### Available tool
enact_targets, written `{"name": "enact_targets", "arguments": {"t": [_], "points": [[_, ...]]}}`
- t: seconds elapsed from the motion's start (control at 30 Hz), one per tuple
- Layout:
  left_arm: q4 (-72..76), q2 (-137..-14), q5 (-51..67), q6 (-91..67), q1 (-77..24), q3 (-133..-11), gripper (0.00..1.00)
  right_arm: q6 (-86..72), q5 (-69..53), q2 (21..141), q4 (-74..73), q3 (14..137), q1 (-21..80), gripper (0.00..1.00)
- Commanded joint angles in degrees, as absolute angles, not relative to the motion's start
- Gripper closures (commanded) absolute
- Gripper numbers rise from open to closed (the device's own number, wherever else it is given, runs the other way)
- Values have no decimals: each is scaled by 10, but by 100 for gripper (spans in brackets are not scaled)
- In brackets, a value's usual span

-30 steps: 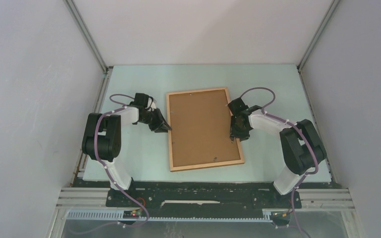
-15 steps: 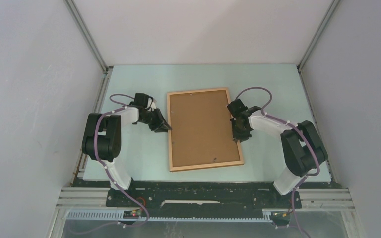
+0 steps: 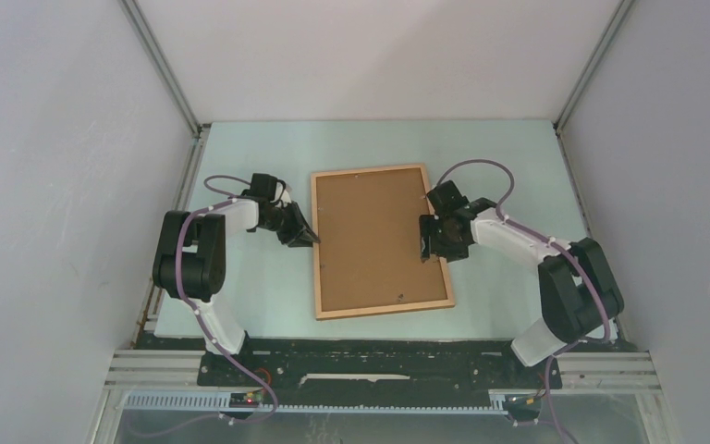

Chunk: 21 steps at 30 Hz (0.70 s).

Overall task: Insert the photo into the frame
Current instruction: Install the photo frame at the center of the board.

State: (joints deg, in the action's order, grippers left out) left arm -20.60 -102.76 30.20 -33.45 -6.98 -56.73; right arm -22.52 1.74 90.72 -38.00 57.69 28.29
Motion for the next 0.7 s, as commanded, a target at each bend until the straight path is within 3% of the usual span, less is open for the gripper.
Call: {"name": "enact_targets", "arguments": {"t": [0.0, 0.23, 0.4, 0.67], "points": [[-193, -1006, 306, -336, -72, -553, 82, -248, -18, 898, -338, 581, 281, 26], [-176, -979, 328, -343, -72, -499, 67, -255, 46, 1001, -346, 672, 261, 23], [-133, -945, 343, -372, -74, -434, 49, -250, 39, 1052, -357, 720, 256, 23], [-65, -870, 358, -417, -77, -324, 43, -242, 19, 1069, -347, 750, 249, 24]]}}
